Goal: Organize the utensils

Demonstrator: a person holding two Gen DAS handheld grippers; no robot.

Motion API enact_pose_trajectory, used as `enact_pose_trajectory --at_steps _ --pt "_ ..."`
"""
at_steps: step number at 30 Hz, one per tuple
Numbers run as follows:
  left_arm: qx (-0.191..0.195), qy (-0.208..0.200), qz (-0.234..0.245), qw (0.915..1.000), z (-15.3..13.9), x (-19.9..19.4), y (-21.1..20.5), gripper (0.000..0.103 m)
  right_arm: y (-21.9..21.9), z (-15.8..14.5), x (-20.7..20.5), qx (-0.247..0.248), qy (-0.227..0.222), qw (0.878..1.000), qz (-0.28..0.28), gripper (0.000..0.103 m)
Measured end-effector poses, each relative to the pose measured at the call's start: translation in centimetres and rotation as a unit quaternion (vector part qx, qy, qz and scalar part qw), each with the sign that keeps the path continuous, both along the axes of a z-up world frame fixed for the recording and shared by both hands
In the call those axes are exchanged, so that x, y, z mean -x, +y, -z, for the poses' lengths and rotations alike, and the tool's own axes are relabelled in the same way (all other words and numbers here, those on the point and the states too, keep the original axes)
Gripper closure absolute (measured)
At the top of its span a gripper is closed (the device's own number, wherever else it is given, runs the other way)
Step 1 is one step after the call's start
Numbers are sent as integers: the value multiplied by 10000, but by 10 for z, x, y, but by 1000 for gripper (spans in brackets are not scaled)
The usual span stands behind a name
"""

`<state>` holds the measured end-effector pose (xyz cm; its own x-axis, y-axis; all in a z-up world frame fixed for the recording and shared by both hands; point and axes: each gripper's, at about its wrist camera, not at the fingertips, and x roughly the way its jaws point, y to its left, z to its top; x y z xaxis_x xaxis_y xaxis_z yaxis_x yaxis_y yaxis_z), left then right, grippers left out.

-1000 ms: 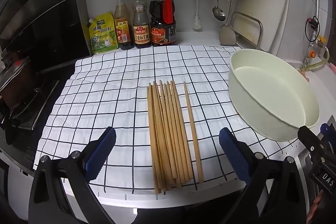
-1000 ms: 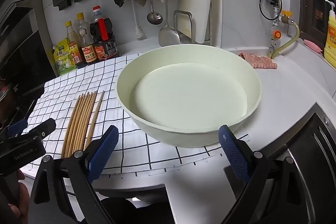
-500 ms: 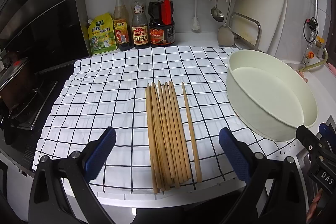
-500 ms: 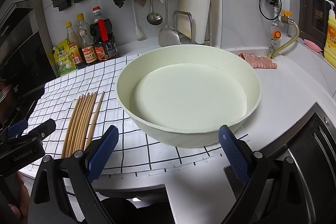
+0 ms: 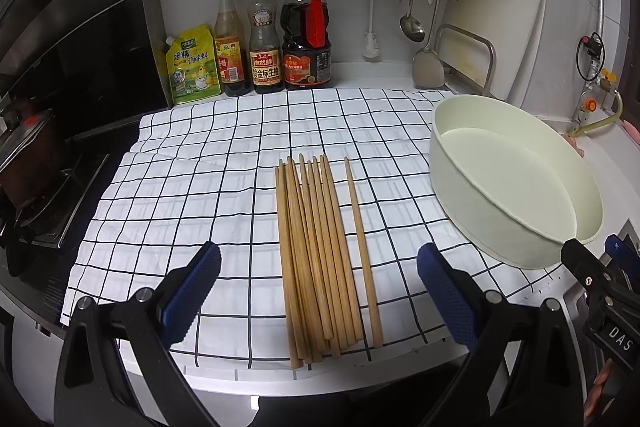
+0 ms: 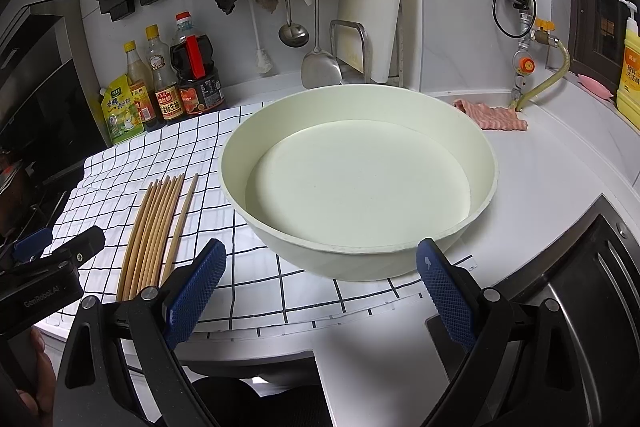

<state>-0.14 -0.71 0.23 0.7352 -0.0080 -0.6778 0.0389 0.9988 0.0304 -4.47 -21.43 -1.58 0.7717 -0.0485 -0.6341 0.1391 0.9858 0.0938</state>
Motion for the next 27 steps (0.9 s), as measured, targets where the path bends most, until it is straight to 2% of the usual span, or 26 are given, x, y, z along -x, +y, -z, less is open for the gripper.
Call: enact_pose_trajectory --at_steps 27 --pt "48 -15 24 10000 1 0 -2 6 -1 2 -2 3 13 10000 13 11"
